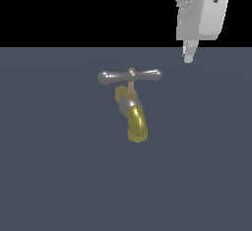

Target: Turn on the faucet by rotating a designated handle.

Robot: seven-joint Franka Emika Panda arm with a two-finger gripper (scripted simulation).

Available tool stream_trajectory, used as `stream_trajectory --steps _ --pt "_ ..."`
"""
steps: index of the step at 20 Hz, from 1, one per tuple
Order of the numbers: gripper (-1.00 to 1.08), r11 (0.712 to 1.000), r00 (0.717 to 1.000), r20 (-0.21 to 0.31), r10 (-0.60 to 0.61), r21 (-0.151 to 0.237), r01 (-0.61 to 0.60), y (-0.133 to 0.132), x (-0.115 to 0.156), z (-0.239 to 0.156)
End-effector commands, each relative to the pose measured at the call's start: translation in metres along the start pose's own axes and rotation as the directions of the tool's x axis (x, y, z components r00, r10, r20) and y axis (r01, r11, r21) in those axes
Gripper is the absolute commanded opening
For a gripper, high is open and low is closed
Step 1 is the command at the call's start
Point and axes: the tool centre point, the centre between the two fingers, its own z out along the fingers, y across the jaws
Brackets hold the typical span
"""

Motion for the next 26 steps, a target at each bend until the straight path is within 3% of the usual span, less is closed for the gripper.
stream_trajectory --steps 1,15,26 --pt "-1.0 0.999 0.999 -0.001 -0.048 0.0 0.048 0.009 0.002 0.008" --pt "-1.0 0.955 0.954 -0.01 -0.298 0.001 0.298 0.051 0.024 0.05" --pt "-1.0 0.917 0.917 -0.015 -0.399 0.002 0.399 0.067 0.037 0.067"
